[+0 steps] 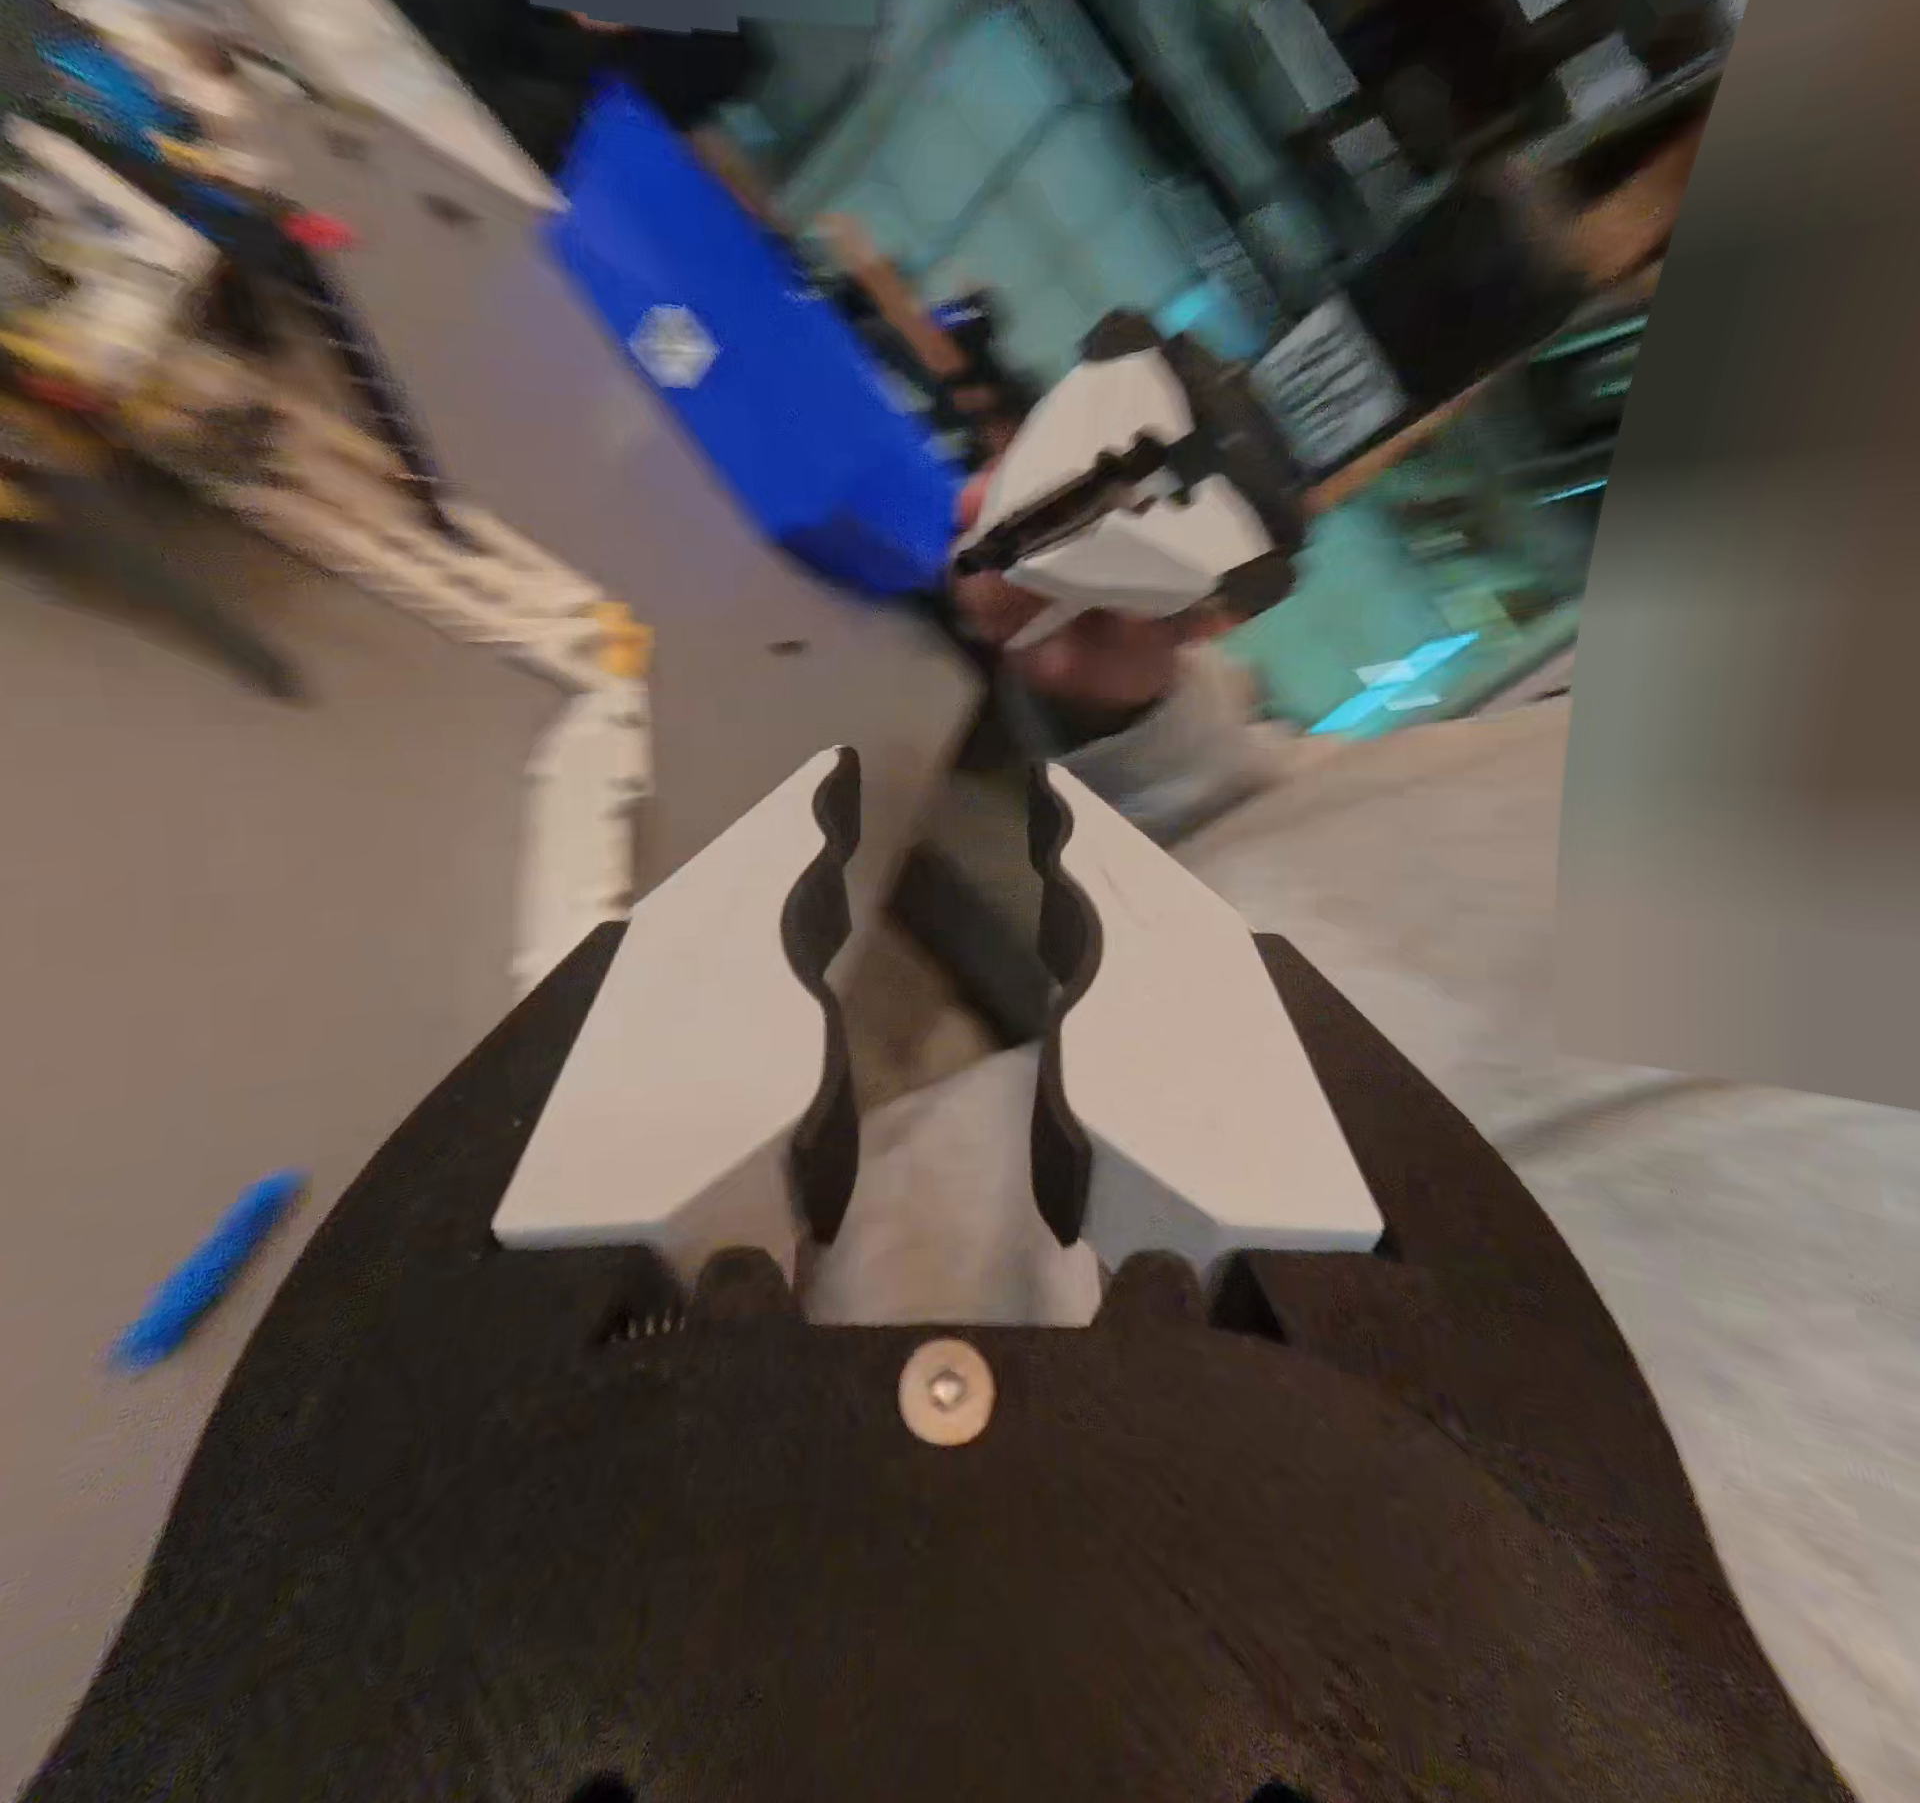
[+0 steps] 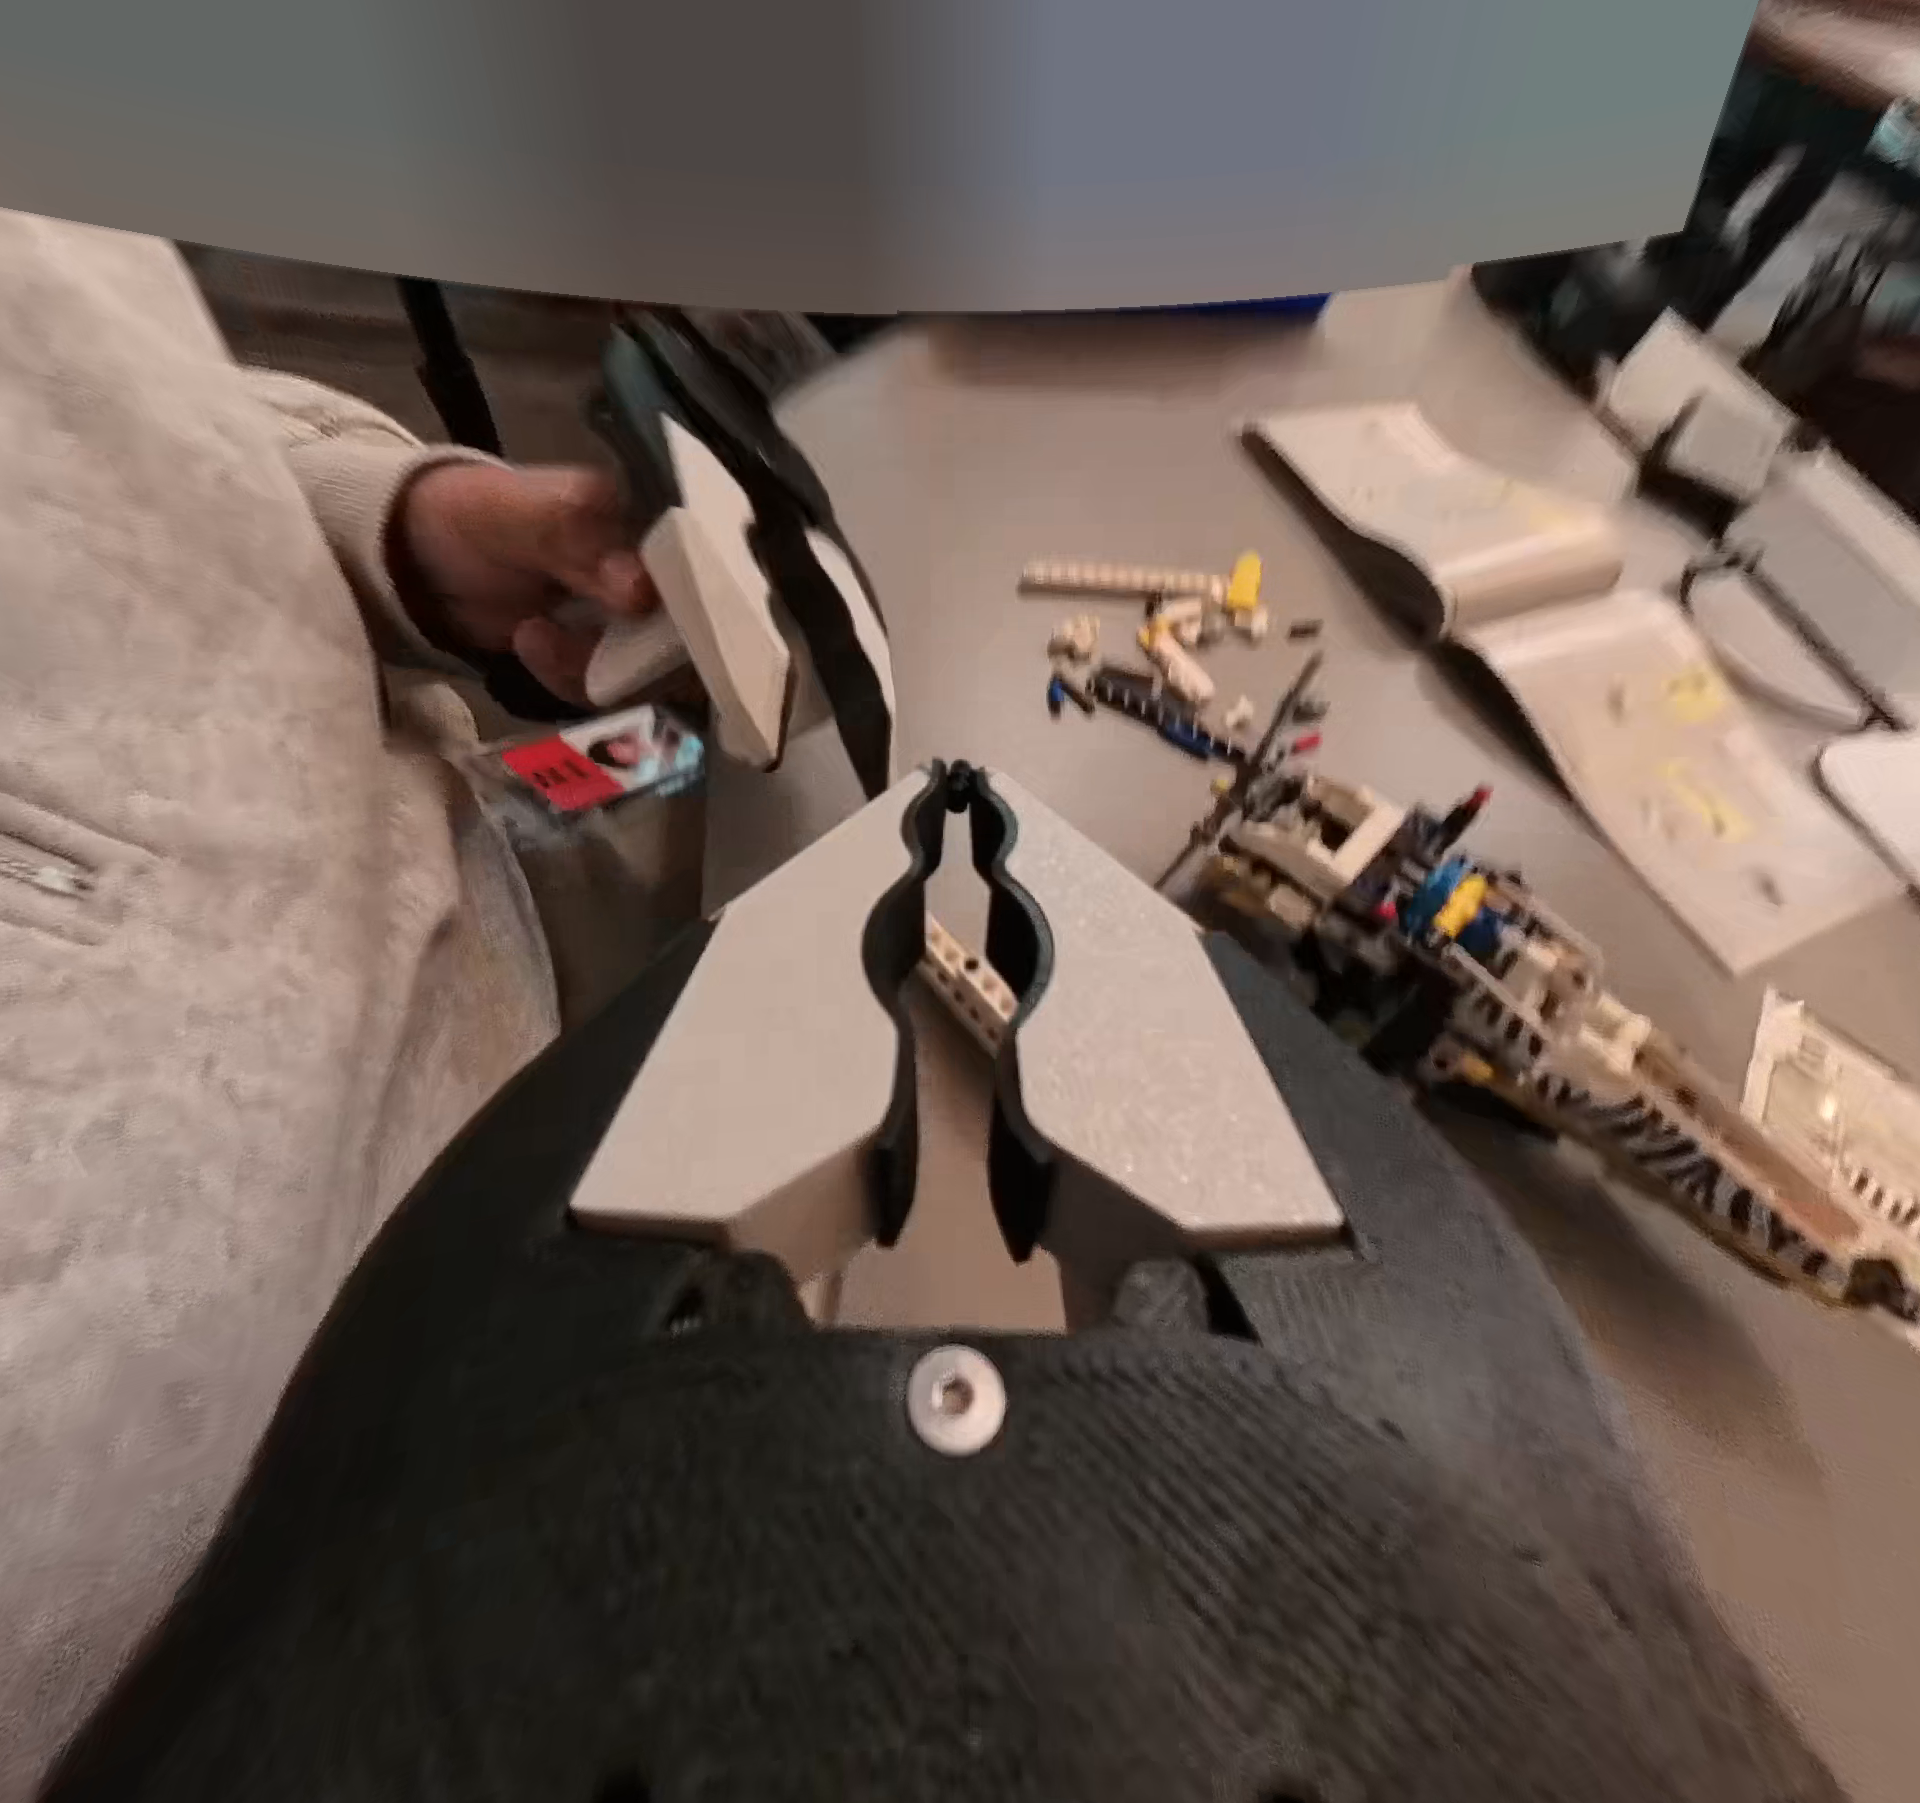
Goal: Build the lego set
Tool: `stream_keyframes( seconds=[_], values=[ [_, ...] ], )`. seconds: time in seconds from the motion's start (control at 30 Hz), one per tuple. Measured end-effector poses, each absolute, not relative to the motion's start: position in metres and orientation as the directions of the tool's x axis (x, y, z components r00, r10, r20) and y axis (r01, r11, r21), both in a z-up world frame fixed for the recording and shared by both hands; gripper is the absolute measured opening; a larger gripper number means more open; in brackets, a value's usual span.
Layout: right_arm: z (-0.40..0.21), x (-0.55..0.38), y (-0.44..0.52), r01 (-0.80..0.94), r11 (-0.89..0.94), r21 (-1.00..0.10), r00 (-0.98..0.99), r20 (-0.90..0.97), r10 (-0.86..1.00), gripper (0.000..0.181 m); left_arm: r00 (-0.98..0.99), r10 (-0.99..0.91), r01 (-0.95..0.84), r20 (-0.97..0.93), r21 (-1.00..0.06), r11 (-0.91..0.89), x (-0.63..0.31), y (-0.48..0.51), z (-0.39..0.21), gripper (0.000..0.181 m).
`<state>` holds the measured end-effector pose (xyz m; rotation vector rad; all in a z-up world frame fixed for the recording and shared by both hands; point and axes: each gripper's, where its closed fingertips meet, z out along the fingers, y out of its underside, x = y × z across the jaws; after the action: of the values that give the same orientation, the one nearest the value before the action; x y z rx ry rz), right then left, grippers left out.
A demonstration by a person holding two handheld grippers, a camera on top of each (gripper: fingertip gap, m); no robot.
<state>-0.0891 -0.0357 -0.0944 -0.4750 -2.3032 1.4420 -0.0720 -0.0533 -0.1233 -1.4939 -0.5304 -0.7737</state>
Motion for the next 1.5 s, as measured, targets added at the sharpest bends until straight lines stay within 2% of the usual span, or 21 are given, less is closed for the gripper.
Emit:
stream_keyframes(
  seconds=[0.07,0.13,0.33,0.43,0.6,0.8,1.17,1.5],
  values=[
    [-0.114,-0.097,-0.033,0.184,0.484,-0.856,-0.873,0.084,0.48,0.002,0.786,0.101,0.618,0.61,-0.775,-0.13,-0.088,-0.056,-0.146,0.037],
    [-0.131,-0.101,-0.035,0.261,0.544,-0.798,-0.881,0.033,0.472,0.002,0.831,0.23,0.549,0.507,-0.813,-0.192,-0.096,-0.057,-0.161,0.04],
    [-0.174,-0.102,-0.046,0.312,0.756,-0.575,-0.926,-0.004,0.378,0.002,0.892,0.297,0.438,0.342,-0.819,-0.37,-0.09,-0.044,-0.195,0.052],
    [-0.184,-0.101,-0.047,0.299,0.831,-0.469,-0.944,-0.015,0.33,0.002,0.901,0.324,0.409,0.289,-0.816,-0.41,-0.094,-0.042,-0.204,0.047],
    [-0.192,-0.102,-0.043,0.267,0.897,-0.351,-0.961,-0.03,0.274,0.002,0.897,0.332,0.419,0.293,-0.805,-0.421,-0.098,-0.04,-0.21,0.026],
    [-0.195,-0.104,-0.044,0.265,0.91,-0.318,-0.963,-0.05,0.264,0.002,0.894,0.321,0.431,0.312,-0.796,-0.426,-0.095,-0.038,-0.211,0.008],
    [-0.195,-0.101,-0.045,0.269,0.919,-0.289,-0.963,-0.055,0.265,0.002,0.891,0.321,0.438,0.321,-0.792,-0.425,-0.095,-0.038,-0.212,0.006],
    [-0.197,-0.103,-0.044,0.313,0.927,-0.205,-0.95,-0.072,0.305,0.001,0.896,0.325,0.426,0.303,-0.797,-0.429,-0.096,-0.039,-0.212,0.006]
  ],
)
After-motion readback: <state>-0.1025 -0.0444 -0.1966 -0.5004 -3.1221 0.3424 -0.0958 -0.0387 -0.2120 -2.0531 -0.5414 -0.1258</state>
